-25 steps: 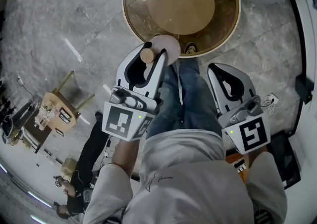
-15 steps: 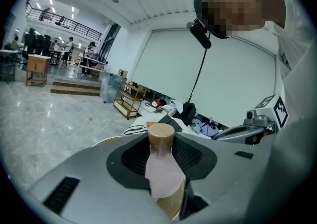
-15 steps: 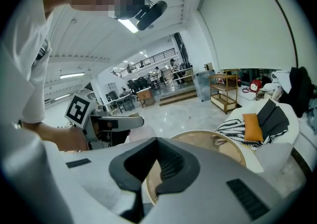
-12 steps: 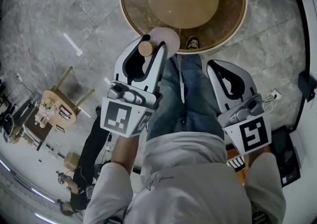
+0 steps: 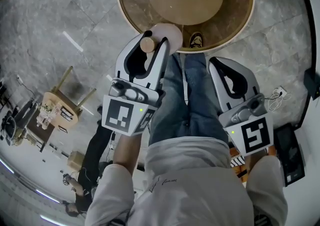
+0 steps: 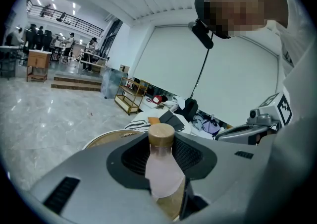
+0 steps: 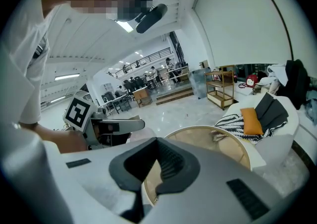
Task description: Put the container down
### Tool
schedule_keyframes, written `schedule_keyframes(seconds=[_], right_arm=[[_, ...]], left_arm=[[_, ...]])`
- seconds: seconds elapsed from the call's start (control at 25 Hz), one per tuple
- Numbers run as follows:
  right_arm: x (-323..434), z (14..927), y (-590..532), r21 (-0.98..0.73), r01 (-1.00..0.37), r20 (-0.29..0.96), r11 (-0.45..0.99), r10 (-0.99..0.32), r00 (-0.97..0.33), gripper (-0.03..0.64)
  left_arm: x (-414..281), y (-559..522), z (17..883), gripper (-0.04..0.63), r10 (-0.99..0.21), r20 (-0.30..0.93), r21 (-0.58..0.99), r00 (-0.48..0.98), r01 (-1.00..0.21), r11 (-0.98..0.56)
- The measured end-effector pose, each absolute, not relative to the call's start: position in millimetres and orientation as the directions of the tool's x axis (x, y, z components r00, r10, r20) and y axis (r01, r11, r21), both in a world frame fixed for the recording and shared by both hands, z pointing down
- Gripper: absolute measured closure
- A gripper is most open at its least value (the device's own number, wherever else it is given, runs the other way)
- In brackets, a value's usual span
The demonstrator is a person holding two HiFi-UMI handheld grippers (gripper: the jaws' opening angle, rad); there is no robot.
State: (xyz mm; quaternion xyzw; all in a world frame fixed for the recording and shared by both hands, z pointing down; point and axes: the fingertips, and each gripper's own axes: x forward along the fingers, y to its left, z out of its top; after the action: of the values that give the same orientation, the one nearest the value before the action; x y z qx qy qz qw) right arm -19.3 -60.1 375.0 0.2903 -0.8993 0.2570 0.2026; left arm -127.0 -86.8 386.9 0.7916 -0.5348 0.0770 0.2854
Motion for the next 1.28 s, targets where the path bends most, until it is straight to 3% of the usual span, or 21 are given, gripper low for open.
schedule_keyframes(seconds=[1.28], right_arm=[[-17, 424, -85, -0.359, -0.694, 0.532, 0.624, -0.474, -0.701, 0.602]], left_arm=[[-123, -107, 466, 0.446, -0.773, 0.47, 0.347, 0.427, -0.894, -0.283]])
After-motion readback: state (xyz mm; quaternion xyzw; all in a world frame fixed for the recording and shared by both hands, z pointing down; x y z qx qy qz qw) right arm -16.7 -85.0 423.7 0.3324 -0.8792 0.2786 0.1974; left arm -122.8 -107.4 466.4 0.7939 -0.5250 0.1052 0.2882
